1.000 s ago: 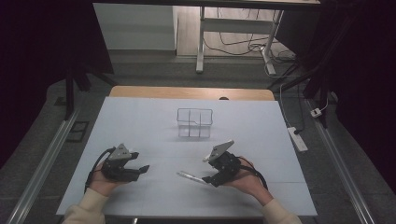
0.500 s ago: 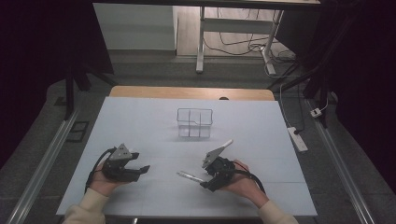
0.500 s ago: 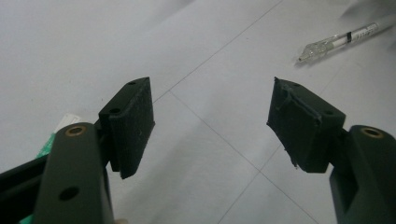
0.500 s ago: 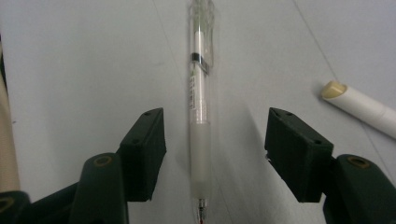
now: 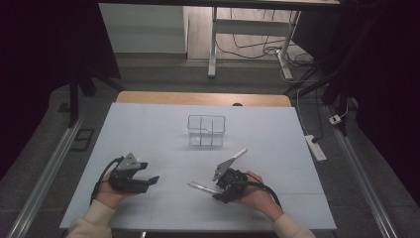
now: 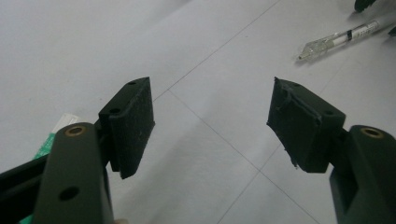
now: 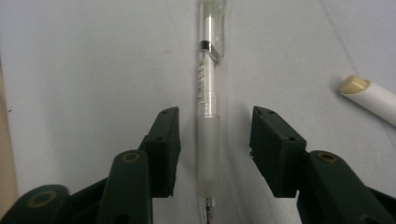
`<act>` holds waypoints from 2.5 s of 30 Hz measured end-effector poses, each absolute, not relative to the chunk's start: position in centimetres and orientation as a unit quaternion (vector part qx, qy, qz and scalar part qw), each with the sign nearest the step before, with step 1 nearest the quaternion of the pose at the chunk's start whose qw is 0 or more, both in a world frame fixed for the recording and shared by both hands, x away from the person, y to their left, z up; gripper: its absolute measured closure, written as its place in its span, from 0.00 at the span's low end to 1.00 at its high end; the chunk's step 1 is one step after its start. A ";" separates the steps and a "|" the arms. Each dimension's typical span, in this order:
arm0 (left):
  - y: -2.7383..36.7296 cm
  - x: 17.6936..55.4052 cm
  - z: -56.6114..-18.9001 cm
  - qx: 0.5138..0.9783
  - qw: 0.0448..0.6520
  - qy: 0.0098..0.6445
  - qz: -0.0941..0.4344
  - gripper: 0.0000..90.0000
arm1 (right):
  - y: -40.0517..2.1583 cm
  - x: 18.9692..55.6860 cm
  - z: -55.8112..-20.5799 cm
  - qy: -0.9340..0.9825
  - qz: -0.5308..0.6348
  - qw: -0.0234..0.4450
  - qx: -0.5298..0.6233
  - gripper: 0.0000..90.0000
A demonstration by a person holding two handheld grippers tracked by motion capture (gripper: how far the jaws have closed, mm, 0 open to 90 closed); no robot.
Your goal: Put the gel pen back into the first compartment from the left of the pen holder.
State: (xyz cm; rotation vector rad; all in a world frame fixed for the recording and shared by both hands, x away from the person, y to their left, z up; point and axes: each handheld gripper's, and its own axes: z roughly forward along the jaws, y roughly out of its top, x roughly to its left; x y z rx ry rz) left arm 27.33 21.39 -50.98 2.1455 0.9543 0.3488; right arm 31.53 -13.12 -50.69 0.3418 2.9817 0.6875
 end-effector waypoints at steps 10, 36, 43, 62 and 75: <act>21.4 27.3 -51.0 0.838 0.375 0.373 0.136 0.35 | -12.7 31.3 -50.6 0.969 0.212 0.039 0.118 0.74; 21.4 27.3 -51.0 0.839 0.373 0.371 0.139 0.35 | -12.7 31.4 -50.1 0.968 0.213 0.037 0.130 0.88; 21.4 27.3 -51.0 0.839 0.373 0.370 0.140 0.35 | -13.5 31.8 -49.2 0.961 0.234 0.035 0.145 0.88; 21.2 27.3 -50.9 0.839 0.372 0.369 0.144 0.35 | -15.6 32.3 -46.3 0.938 0.298 0.056 0.165 0.88; 20.8 27.3 -50.8 0.841 0.373 0.363 0.147 0.35 | -16.3 32.4 -45.1 0.930 0.322 0.065 0.166 0.88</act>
